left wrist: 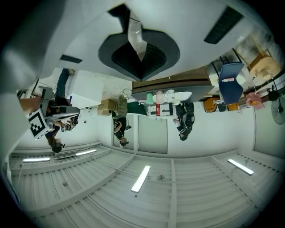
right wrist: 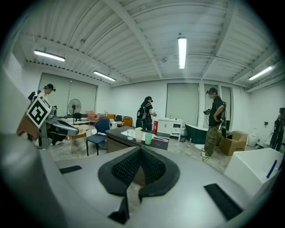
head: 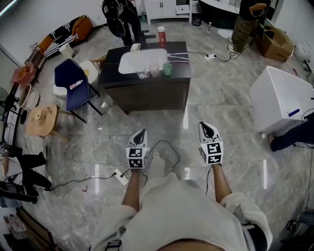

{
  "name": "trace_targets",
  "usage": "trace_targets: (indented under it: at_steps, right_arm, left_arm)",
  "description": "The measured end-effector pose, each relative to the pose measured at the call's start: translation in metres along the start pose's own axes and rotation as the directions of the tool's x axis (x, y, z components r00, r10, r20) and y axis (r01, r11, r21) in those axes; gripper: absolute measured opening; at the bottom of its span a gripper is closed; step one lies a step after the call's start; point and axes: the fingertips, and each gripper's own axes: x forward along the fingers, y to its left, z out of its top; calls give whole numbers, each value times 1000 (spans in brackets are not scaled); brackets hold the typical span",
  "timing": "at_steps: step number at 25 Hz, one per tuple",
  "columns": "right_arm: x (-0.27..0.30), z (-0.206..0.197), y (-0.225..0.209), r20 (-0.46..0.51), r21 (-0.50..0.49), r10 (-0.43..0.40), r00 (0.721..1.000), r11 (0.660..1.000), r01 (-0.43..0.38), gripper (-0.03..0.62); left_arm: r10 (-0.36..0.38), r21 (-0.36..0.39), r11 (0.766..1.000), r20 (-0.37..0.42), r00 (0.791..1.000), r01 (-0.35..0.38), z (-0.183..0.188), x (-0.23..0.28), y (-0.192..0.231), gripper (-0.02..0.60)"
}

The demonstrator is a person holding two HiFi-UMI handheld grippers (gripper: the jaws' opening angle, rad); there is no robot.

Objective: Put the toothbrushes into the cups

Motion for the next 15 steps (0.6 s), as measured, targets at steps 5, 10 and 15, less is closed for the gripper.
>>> trace_targets:
  at_steps: [5, 10, 15]
  right_arm:
    - [28, 5, -16, 1, -7, -16, 1000, 1000, 16, 14]
    - [68, 9, -27, -5, -16, -28, 1000, 999, 28, 14]
    - [118, 19, -39, -24, -25, -50, 998, 998, 49, 14]
  left_arm:
    - [-21, -2, 1000, 3, 1000, 21, 10, 33, 7, 26]
    - [-45, -8, 999, 9, 999, 45, 18, 76, 27, 26]
    - [-82, -30, 996, 18, 997, 82, 32, 128, 54, 26]
